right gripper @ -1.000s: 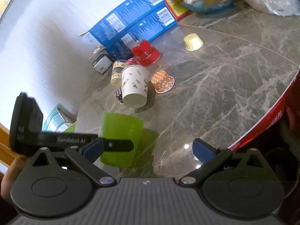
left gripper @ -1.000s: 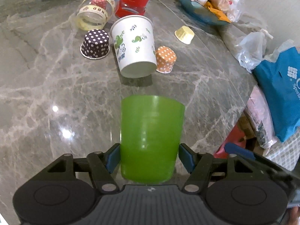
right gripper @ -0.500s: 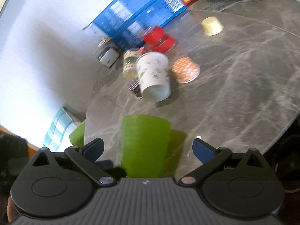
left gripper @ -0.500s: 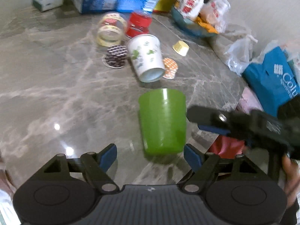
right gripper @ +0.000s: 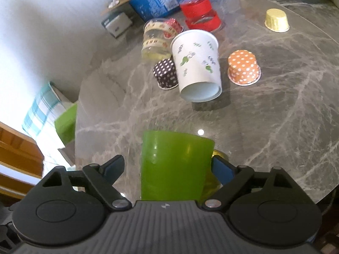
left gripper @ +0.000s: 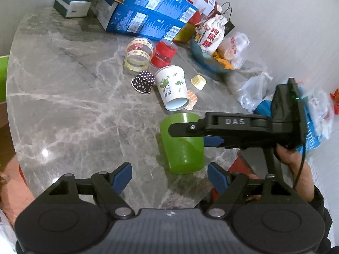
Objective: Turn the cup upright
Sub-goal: 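Grasp the green cup with the right gripper while the left gripper releases it, then rotate the green cup upright in the right gripper and lower it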
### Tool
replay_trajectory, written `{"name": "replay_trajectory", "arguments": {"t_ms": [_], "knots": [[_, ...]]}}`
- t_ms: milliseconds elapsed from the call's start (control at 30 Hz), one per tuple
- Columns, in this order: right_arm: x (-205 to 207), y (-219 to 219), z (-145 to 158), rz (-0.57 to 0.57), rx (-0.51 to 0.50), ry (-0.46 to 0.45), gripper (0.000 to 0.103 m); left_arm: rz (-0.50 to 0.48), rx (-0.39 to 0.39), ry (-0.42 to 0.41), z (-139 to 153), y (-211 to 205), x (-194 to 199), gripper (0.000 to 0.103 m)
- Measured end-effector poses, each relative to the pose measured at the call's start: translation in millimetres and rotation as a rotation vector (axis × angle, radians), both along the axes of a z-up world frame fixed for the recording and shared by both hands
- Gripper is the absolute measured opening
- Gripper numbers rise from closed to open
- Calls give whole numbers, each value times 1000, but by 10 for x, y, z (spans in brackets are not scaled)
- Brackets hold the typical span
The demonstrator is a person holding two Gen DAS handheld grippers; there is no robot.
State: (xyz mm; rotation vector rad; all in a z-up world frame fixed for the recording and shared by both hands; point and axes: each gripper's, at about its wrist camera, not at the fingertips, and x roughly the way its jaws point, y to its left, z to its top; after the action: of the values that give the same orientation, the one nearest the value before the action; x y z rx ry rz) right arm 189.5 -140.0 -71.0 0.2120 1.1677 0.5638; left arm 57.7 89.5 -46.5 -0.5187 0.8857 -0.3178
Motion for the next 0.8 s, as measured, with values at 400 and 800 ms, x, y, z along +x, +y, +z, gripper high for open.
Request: {"name": "replay_trajectory", "arguments": {"t_ms": [400, 800], "knots": [[19, 151, 184, 73, -162, -79, 71, 9, -71, -36, -57, 219, -261, 81], [-831, -237, 161, 36, -55, -681, 71, 52, -98, -159, -37, 176, -450, 81]]}}
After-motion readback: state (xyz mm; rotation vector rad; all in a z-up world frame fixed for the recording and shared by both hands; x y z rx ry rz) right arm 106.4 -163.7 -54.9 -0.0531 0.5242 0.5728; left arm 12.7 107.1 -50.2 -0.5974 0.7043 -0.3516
